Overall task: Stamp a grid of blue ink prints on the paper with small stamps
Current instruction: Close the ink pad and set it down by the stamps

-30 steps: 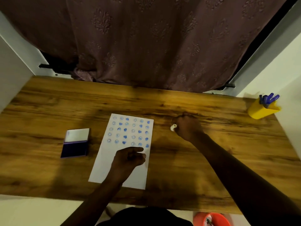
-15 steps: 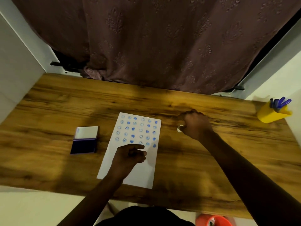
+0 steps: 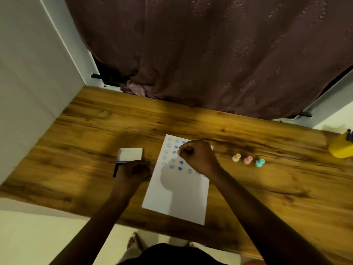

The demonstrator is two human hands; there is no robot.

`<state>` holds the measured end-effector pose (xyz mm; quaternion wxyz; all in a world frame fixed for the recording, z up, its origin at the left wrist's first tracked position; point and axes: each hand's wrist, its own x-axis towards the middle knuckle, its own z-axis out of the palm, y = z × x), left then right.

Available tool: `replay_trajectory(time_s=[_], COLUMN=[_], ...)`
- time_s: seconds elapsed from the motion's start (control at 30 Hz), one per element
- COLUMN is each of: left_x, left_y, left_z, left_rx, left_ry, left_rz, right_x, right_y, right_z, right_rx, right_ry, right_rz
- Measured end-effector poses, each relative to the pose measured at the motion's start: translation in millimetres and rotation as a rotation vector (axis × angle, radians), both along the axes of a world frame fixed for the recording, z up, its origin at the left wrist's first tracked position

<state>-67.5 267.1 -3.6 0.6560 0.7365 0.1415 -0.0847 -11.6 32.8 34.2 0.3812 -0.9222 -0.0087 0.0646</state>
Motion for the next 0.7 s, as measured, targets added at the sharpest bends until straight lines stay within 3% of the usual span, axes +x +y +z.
replay_trajectory(time_s=[0.4,0.6,0.7], left_x=[21.4,38.2,46.7], left_y=[111.5,134.4,141.7], left_z=[-9.3,-22.1,-29.5], left_rx=[0.041,0.223,0.22], left_ry=[-0.014,-0.04,-0.013], left_rz=[0.145,0.098,0.039], right_x=[12.9,18.8,21.6], right_y=[108.3,141.3,154.7], right_z=[-37.6,-49.7,-52.6], right_rx=[0.054,0.003,-0.025], right_ry=[0.139,0.194,0.178], right_rz=[-0.016,-0.075,-0.125])
